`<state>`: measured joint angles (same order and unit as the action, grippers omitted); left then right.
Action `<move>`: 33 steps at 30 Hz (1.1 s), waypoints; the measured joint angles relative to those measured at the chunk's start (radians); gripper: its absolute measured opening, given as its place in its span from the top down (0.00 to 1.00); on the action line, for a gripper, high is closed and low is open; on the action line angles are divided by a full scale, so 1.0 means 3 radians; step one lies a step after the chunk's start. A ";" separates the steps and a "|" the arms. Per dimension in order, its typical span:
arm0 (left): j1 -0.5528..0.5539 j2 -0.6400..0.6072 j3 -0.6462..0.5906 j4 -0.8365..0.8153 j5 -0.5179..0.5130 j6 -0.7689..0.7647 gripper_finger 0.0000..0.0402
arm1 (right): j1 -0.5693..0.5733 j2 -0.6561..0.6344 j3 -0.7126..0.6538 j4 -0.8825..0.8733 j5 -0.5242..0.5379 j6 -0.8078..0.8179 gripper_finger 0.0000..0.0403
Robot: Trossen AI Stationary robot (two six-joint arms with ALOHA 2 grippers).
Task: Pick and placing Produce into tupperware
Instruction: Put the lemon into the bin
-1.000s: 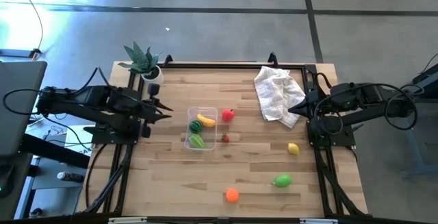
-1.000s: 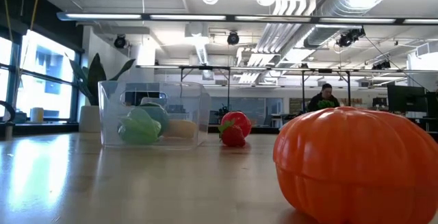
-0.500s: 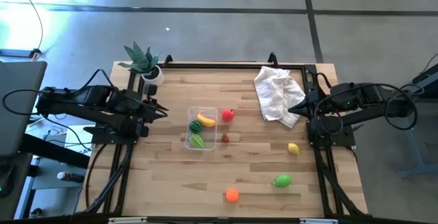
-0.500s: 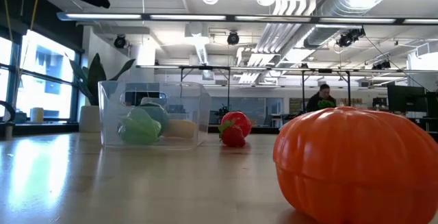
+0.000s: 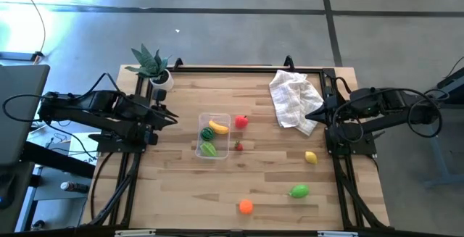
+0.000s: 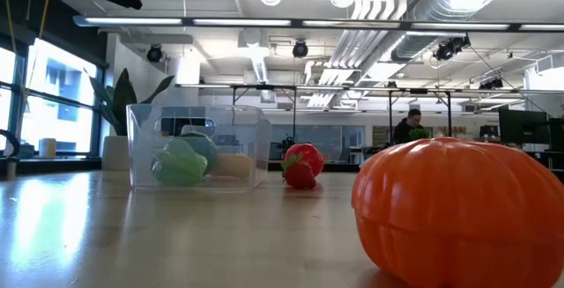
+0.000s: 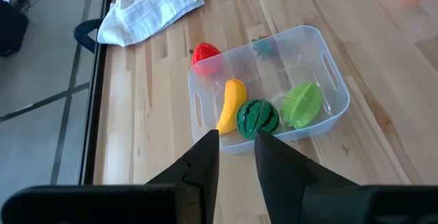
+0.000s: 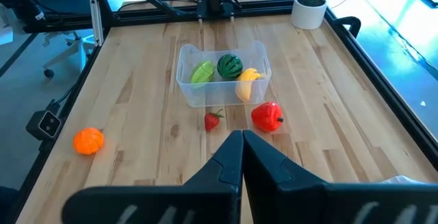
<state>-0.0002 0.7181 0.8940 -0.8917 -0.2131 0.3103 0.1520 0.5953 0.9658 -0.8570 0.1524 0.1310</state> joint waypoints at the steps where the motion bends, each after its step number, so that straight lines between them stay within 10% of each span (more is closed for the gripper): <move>1: -0.0001 0.0000 0.0000 0.0000 0.0000 0.0001 0.79 | 0.0000 0.0000 0.0001 0.0000 0.0000 0.0000 1.00; 9: -0.0001 0.0000 0.0000 -0.0001 0.0009 0.0009 0.79 | -0.0002 0.0000 0.0001 0.0003 0.0051 -0.1524 1.00; 15: -0.0001 0.0000 0.0000 -0.0001 0.0010 0.0009 0.79 | -0.0002 0.0000 0.0000 0.0003 0.0053 -0.1620 1.00; 26: -0.0001 0.0000 0.0000 -0.0001 0.0009 0.0009 0.79 | -0.0003 0.0048 0.0000 0.0258 0.0002 0.1365 1.00; 33: 0.0000 0.0000 0.0000 -0.0001 0.0009 0.0008 0.79 | -0.0003 0.0047 0.0000 0.0548 0.0027 0.1460 1.00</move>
<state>-0.0002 0.7181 0.8940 -0.8921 -0.2104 0.3126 0.1513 0.6095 0.9658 -0.6927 0.1604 0.5690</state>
